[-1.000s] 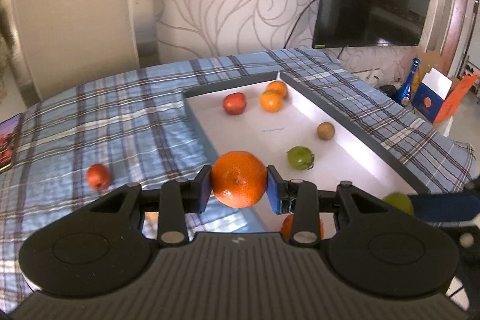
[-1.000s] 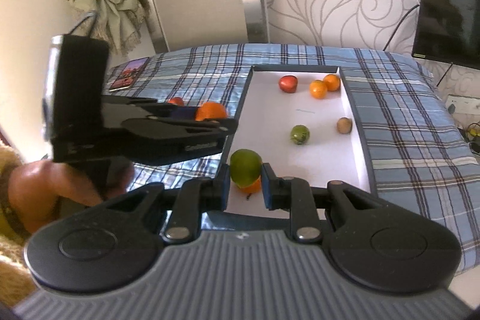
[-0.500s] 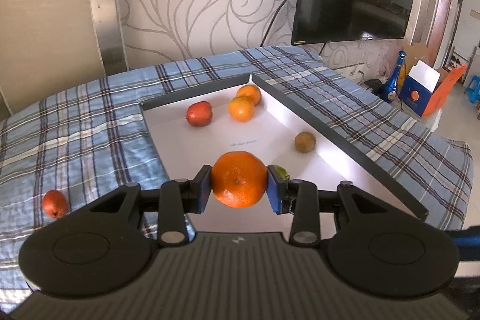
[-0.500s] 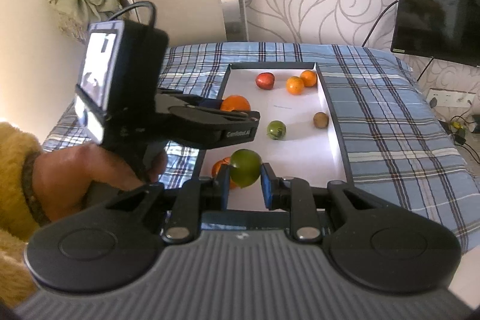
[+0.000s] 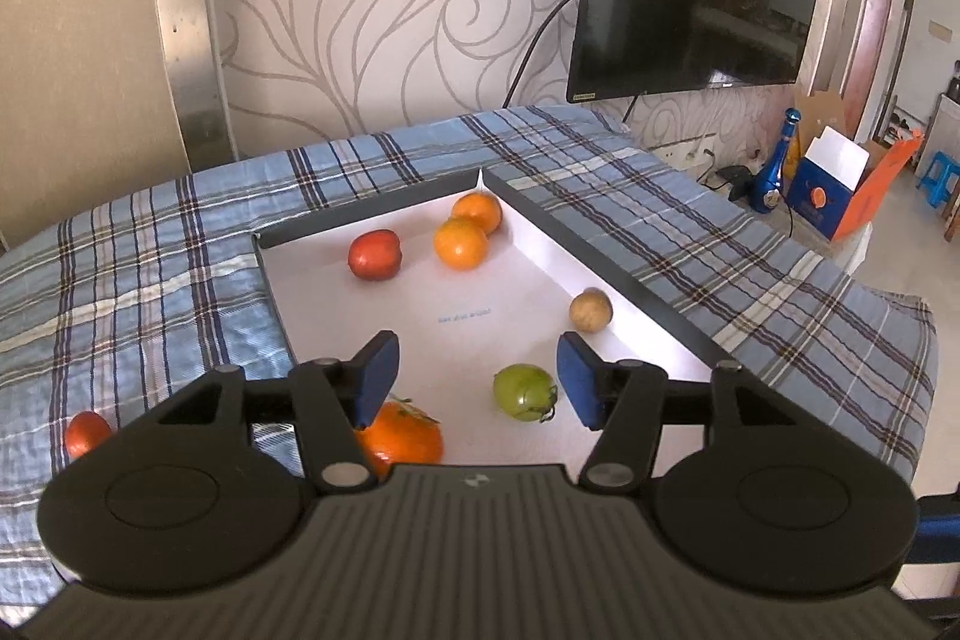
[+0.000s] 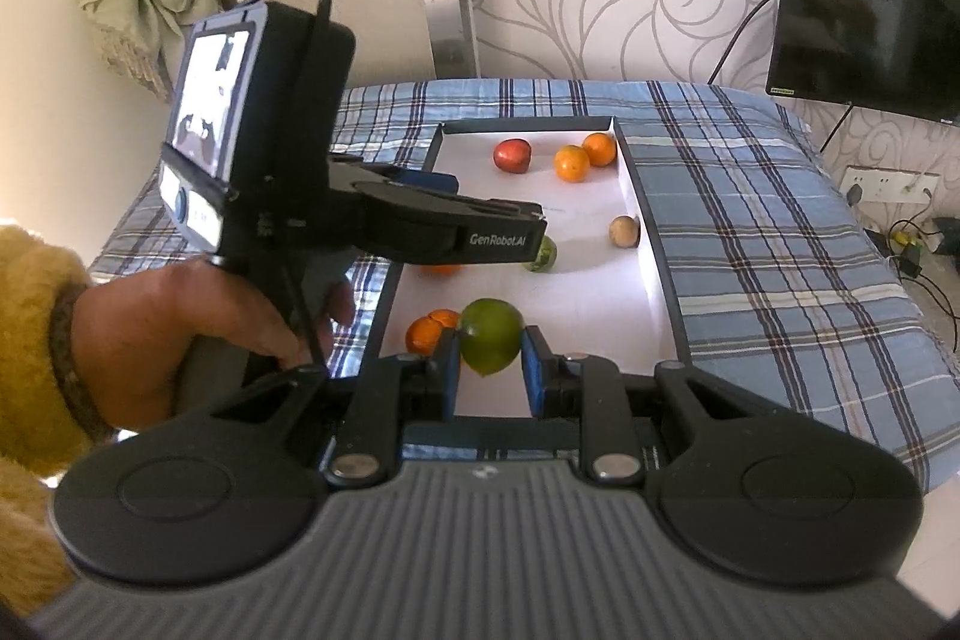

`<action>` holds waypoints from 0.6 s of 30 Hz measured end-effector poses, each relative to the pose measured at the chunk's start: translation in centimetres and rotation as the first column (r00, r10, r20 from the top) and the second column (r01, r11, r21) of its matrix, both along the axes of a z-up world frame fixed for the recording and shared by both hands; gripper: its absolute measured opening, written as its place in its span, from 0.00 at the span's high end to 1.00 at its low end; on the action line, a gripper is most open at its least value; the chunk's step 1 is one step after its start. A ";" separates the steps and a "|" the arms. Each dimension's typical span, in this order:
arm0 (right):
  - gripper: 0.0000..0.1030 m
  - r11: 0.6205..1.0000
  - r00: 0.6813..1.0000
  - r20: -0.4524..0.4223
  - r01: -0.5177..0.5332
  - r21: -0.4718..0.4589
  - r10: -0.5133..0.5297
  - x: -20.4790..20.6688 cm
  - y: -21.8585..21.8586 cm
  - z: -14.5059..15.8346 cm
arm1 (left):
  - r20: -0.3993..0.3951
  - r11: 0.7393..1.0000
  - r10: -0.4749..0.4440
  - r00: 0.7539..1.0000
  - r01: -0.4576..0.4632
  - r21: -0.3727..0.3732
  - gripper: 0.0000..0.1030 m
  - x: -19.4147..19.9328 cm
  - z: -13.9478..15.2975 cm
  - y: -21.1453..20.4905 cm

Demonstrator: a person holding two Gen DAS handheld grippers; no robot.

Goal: Organize fruits
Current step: 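Lower the orange into the white box and open the left tool, then lower the green fruit into the box and open the right tool while the left tool returns to the pile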

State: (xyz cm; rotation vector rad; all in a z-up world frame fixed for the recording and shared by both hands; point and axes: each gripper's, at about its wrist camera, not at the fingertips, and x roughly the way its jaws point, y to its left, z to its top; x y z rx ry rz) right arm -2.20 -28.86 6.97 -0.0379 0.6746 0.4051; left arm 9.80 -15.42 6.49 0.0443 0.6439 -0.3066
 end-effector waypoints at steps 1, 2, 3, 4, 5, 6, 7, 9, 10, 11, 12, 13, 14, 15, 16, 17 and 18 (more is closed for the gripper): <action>0.76 1.000 1.000 0.000 -0.003 0.001 0.003 0.1 0.0 0.0 | 0.001 1.000 0.001 1.000 -0.001 -0.003 0.38 -0.1 0.1 0.0; 0.76 1.000 1.000 -0.001 -0.006 0.001 0.006 0.1 0.0 0.0 | 0.004 1.000 0.004 1.000 -0.004 -0.004 0.38 -0.2 0.3 0.1; 0.76 1.000 1.000 -0.001 -0.009 0.002 0.009 0.2 0.1 0.0 | 0.007 1.000 0.006 1.000 -0.006 -0.004 0.38 -0.3 0.4 0.1; 0.76 1.000 1.000 -0.002 -0.013 0.003 0.013 0.3 0.1 -0.1 | 0.008 1.000 0.008 1.000 -0.008 -0.005 0.38 -0.5 0.6 0.2; 0.76 1.000 1.000 -0.002 -0.016 0.004 0.016 0.3 0.1 -0.1 | 0.009 1.000 0.011 1.000 -0.011 -0.006 0.38 -0.6 0.7 0.3; 0.76 1.000 1.000 -0.003 -0.020 0.005 0.020 0.4 0.2 -0.1 | 0.010 1.000 0.015 1.000 -0.015 -0.008 0.38 -0.7 0.8 0.4; 0.76 1.000 1.000 -0.003 -0.023 0.007 0.023 0.4 0.2 -0.1 | 0.011 1.000 0.020 1.000 -0.020 -0.010 0.38 -0.8 1.0 0.6; 0.76 1.000 1.000 -0.004 -0.025 0.010 0.026 0.7 0.1 -0.2 | 0.013 0.999 0.030 0.999 -0.030 -0.013 0.37 -1.1 1.2 0.8; 0.76 1.000 1.000 -0.006 -0.026 0.012 0.026 0.8 0.1 -0.3 | 0.013 0.999 0.035 0.999 -0.035 -0.012 0.37 -1.3 1.3 0.9; 0.76 1.000 1.000 -0.009 -0.024 0.014 0.024 0.9 0.0 -0.3 | 0.013 0.999 0.041 0.999 -0.041 -0.011 0.37 -1.5 1.3 1.1; 0.76 1.000 1.000 -0.012 -0.024 0.018 0.024 1.0 0.0 -0.4 | 0.013 0.999 0.046 0.999 -0.046 -0.010 0.37 -1.6 1.4 1.2; 0.76 0.999 1.000 -0.017 -0.023 0.023 0.023 1.2 -0.2 -0.5 | 0.012 0.999 0.053 0.999 -0.053 -0.009 0.37 -1.7 1.5 1.3; 0.76 0.999 1.000 -0.020 -0.019 0.026 0.020 1.4 -0.3 -0.6 | 0.012 0.998 0.059 0.998 -0.059 -0.009 0.37 -1.9 1.5 1.5; 0.76 1.000 1.000 -0.022 -0.015 0.027 0.015 1.6 -0.4 -0.7 | 0.011 0.998 0.066 0.998 -0.066 -0.007 0.37 -2.0 1.6 1.7; 0.76 1.000 1.000 -0.025 -0.011 0.027 0.012 1.9 -0.5 -0.8 | 0.011 0.997 0.073 0.997 -0.073 -0.006 0.37 -2.2 1.6 1.8; 0.76 1.000 1.000 -0.030 -0.007 0.028 0.008 2.2 -0.6 -1.0 | 0.010 0.997 0.082 0.997 -0.082 -0.005 0.37 -2.3 1.7 2.0; 0.76 1.000 0.999 -0.033 -0.002 0.030 0.003 2.4 -0.7 -1.1 | 0.010 0.996 0.089 0.996 -0.089 -0.005 0.37 -2.5 1.7 2.3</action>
